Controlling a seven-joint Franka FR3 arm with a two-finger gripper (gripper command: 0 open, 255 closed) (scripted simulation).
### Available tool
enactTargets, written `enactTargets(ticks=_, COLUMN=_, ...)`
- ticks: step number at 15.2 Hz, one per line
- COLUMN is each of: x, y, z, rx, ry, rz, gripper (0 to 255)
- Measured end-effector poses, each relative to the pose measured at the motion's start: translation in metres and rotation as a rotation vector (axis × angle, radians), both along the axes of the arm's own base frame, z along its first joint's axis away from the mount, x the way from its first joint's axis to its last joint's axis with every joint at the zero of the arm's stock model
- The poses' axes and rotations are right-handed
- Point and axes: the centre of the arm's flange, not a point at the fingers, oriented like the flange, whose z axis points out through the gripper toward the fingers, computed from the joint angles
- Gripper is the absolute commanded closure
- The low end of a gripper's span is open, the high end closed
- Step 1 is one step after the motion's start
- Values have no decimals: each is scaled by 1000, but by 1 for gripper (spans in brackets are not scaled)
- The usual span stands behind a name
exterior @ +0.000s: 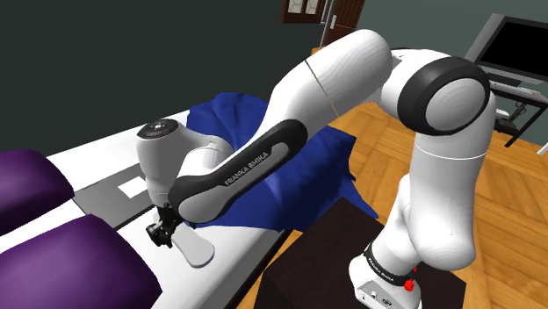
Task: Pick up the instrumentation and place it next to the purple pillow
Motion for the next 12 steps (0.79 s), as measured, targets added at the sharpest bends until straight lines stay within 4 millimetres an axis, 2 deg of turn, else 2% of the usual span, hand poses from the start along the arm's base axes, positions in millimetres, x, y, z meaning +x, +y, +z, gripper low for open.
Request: enactTargets(ticks=12, x=1, y=-1, z=-64, rx=0, ry=0, rz=0, gripper=255)
